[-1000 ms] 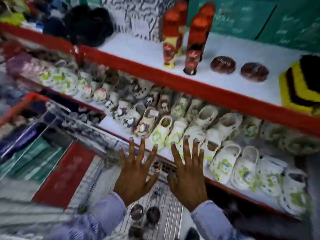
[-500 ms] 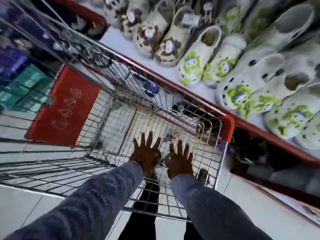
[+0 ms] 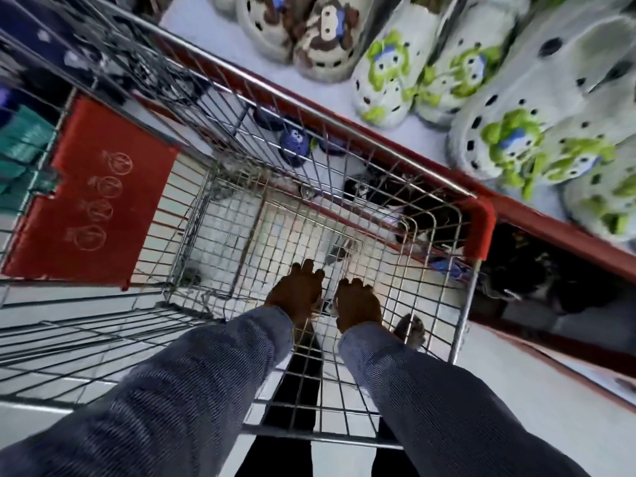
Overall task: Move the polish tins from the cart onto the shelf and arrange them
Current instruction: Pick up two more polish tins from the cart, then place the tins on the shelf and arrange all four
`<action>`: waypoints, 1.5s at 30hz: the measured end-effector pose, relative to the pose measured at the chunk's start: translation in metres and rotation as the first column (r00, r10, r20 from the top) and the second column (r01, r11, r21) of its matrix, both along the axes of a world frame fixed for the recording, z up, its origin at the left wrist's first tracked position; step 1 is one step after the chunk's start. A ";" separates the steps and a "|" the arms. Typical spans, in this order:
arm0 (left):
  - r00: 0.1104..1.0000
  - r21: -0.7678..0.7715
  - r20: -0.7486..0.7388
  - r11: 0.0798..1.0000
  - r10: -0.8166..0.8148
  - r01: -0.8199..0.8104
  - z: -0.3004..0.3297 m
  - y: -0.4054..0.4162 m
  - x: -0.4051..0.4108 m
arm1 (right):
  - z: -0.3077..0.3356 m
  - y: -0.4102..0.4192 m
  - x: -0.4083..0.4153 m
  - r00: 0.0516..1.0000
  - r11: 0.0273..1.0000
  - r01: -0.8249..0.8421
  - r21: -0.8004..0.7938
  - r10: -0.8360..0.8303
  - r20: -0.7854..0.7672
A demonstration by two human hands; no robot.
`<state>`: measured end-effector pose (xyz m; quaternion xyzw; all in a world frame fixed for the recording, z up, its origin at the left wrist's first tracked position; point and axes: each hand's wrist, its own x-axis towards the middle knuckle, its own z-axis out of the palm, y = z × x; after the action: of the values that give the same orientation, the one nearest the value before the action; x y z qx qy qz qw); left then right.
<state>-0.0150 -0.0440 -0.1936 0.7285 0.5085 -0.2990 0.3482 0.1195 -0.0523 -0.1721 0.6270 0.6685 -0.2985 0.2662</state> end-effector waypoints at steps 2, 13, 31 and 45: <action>0.999 0.055 0.032 0.998 -0.017 0.015 0.026 0.010 0.000 | 0.019 0.011 0.004 0.997 0.998 0.057 -0.033 -0.059 -0.045; 0.836 0.403 0.430 0.756 0.342 -0.516 0.246 0.054 -0.015 | 0.251 0.090 0.053 0.904 0.968 0.154 0.197 -0.058 -0.423; 0.728 0.633 0.683 0.548 -0.063 -0.547 0.571 0.159 0.119 | 0.574 0.161 0.193 0.876 0.642 0.412 0.647 -0.084 -0.475; 0.755 0.619 0.655 0.578 -0.007 -0.532 0.569 0.262 0.218 | 0.555 0.232 0.246 0.836 0.547 0.547 0.633 -0.316 -0.448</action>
<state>0.2032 0.2183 0.3753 0.7691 0.5582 0.2531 0.1813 0.3652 0.1801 0.3830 0.7759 0.5834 -0.1433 -0.1925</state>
